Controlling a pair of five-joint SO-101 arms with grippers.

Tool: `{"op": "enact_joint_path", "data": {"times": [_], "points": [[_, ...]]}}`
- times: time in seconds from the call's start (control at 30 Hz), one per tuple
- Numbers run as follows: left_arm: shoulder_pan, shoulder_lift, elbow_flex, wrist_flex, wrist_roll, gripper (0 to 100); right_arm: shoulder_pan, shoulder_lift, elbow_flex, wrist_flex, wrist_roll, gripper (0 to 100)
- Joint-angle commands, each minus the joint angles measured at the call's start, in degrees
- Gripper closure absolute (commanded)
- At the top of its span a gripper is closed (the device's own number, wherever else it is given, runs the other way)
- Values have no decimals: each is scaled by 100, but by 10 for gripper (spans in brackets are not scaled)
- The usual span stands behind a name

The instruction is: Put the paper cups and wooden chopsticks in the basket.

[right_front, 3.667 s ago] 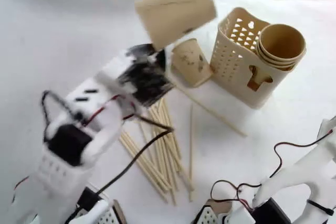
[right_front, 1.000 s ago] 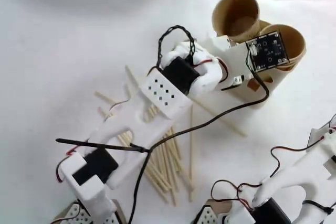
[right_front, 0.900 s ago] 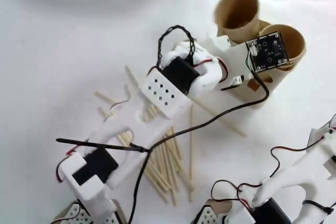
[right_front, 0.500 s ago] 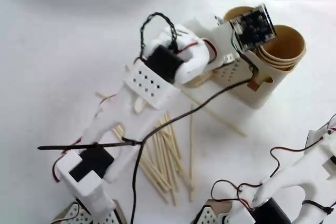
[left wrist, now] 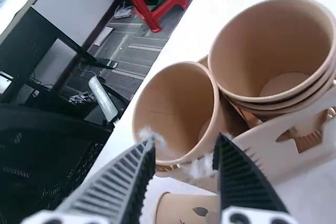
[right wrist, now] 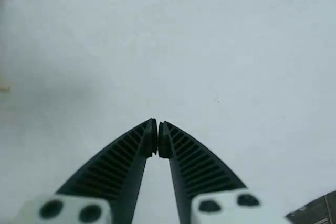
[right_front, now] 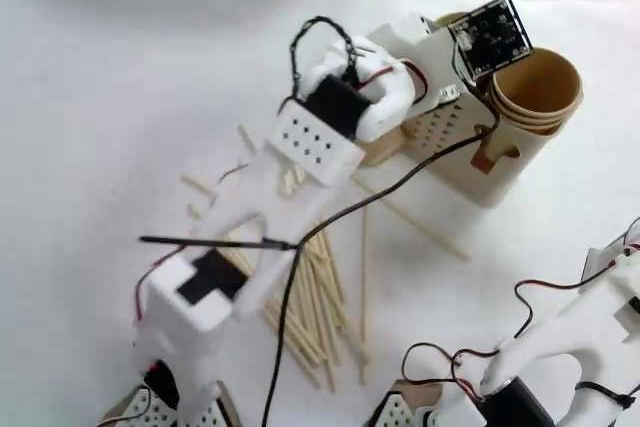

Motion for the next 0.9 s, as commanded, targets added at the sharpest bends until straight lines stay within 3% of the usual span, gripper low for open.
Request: {"op": "enact_joint_path", "data": {"times": [0.0,0.27,0.47,0.73,0.87], "points": [[75,453,-1319,545,70,812,48,-92,-35,-66,53,980],[101,1815,-2778,976,-264,819,48,-92,-35,-66,53,980],[189,2149,-3446,1240,-774,983,31,-92,-35,-66,53,980],[426,2141,-4501,2312,-1196,977,4,-92,-35,-66,53,980],[488,2105,-4958,2470,-1160,977,-4,-92,-35,-66,53,980]]}}
